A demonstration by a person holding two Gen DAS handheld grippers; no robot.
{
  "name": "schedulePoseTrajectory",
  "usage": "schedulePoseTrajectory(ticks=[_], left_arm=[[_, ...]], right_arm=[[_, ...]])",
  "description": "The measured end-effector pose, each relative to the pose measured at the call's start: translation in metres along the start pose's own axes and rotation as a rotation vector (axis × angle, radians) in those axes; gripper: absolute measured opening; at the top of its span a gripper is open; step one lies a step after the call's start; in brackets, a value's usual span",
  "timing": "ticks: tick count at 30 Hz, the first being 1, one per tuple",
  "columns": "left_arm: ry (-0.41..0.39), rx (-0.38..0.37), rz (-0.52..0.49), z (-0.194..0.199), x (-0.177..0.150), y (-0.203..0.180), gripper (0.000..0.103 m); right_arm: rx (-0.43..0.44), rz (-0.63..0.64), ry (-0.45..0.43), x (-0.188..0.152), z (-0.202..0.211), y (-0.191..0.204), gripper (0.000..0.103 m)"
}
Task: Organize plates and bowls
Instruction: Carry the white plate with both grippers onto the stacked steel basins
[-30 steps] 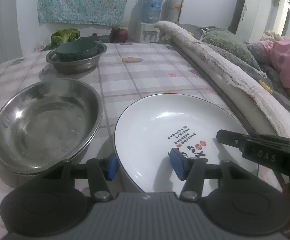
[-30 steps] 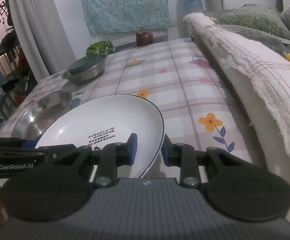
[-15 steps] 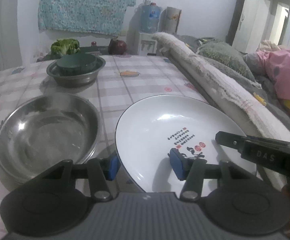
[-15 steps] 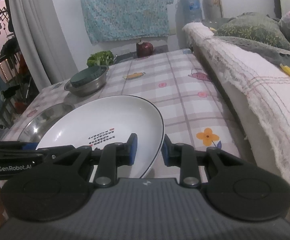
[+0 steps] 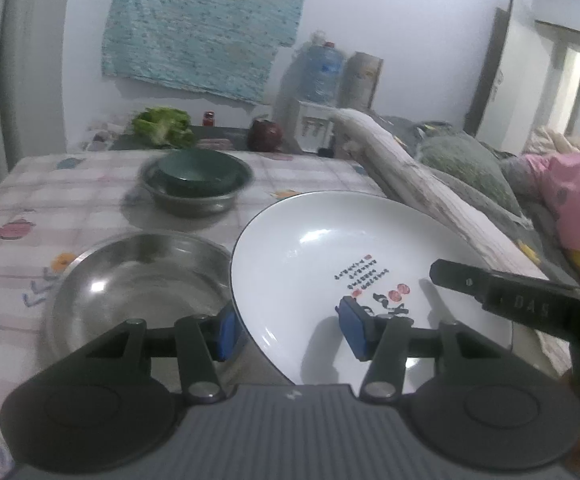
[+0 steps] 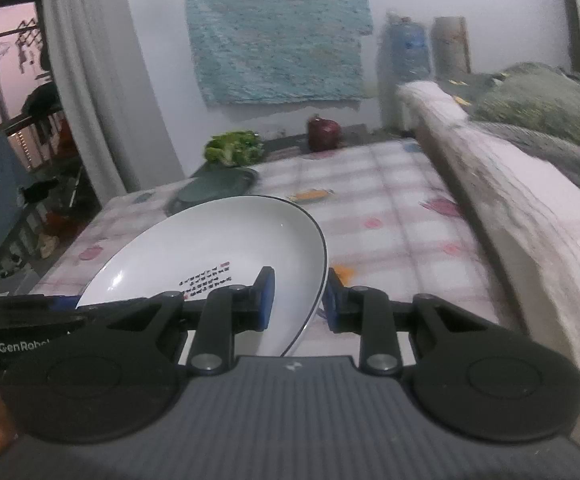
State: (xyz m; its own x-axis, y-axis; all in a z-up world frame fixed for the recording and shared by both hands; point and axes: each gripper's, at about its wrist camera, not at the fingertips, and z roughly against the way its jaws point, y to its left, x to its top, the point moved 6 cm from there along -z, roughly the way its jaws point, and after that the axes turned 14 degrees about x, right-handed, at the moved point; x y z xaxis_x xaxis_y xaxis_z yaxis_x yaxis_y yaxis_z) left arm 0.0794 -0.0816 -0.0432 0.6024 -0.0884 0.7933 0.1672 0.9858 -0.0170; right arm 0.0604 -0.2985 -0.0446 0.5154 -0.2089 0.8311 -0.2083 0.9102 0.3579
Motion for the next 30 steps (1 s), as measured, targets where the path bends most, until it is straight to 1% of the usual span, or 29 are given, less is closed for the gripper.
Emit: schedulePoseTrajectory(ticks=[4, 7, 11, 15, 21, 30], left_arm=[[0.011, 0.04, 0.038, -0.008, 0.005, 0.033, 0.053], [0.033, 0.077, 0.068, -0.016, 0.006, 0.062, 0.053], [0.07, 0.123, 0.091, -0.029, 0.002, 0.094, 0.053], [0.123, 0.148, 0.107, -0.044, -0.005, 0.117, 0.053], [0.168, 0.131, 0.143, -0.055, -0.012, 0.134, 0.052], [0.203, 0.074, 0.18, -0.055, -0.014, 0.142, 0.05]], right_arm=[[0.044, 0.02, 0.01, 0.011, -0.026, 0.025, 0.026], [0.077, 0.028, 0.037, 0.013, -0.053, 0.045, 0.026], [0.119, 0.015, 0.099, 0.008, -0.094, 0.067, 0.025], [0.137, -0.007, 0.169, -0.003, -0.128, 0.081, 0.025], [0.146, -0.02, 0.222, -0.017, -0.153, 0.09, 0.025], [0.128, 0.014, 0.224, -0.014, -0.161, 0.079, 0.026]])
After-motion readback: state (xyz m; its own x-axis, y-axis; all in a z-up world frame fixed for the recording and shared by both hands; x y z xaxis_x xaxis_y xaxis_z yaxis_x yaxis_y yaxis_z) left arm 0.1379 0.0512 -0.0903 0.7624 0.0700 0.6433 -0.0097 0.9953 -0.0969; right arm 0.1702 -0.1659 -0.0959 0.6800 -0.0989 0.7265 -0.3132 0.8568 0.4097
